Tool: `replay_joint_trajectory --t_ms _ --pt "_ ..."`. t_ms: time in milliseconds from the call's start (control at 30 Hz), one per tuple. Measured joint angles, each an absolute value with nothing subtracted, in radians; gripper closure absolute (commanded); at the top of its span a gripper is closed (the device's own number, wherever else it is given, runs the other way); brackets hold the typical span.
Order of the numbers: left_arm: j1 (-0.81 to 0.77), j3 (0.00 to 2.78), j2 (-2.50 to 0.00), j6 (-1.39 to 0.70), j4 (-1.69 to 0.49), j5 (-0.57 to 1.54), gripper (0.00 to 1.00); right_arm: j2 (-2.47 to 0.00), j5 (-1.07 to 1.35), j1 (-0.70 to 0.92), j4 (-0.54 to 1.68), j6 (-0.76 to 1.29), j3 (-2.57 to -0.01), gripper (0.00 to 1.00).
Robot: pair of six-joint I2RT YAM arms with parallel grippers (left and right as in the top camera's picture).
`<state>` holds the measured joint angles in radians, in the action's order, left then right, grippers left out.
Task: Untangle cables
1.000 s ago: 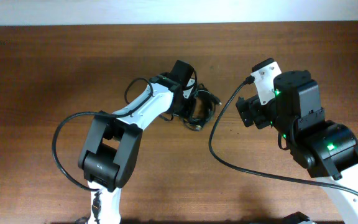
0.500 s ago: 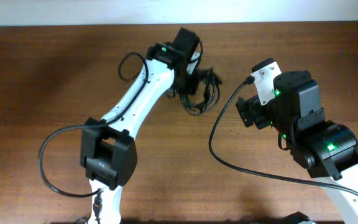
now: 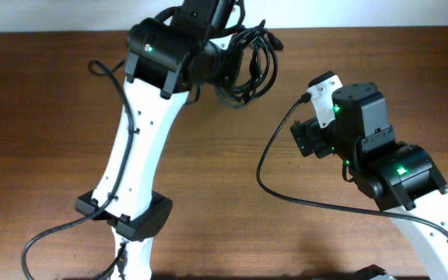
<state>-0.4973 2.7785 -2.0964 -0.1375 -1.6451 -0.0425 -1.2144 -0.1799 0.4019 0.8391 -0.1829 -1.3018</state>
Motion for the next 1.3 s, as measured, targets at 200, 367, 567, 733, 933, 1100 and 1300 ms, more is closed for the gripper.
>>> replay_joint_trajectory --t_ms 200,367,567,733,933,1100,1300 --pt "-0.558 2.764 -2.12 -0.128 -1.613 -0.055 1.0 -1.215 -0.18 0.402 0.836 -0.183 -1.302 0.02" --pt "-0.564 2.803 -2.125 -0.125 -1.616 -0.057 1.0 -1.215 -0.175 0.402 0.714 -0.183 -1.302 0.02" --pt "-0.564 2.865 -2.124 -0.125 -1.654 -0.065 1.0 -1.215 -0.171 0.402 0.564 -0.187 -1.302 0.01" --pt "-0.564 2.865 -2.124 -0.125 -1.661 -0.065 1.0 -1.219 -0.124 0.413 0.496 -0.188 -1.302 0.02" --pt "-0.564 2.865 -2.124 -0.125 -1.662 -0.065 1.0 -1.251 -0.116 0.529 0.47 -0.189 -1.302 0.82" --pt "-0.564 2.865 -2.123 -0.125 -1.677 -0.066 1.0 -1.291 -0.212 0.536 0.49 -0.187 -1.302 0.91" --pt "-0.564 2.865 -2.123 -0.124 -1.676 -0.072 1.0 -1.291 -0.35 0.536 0.485 -0.187 -1.302 0.66"
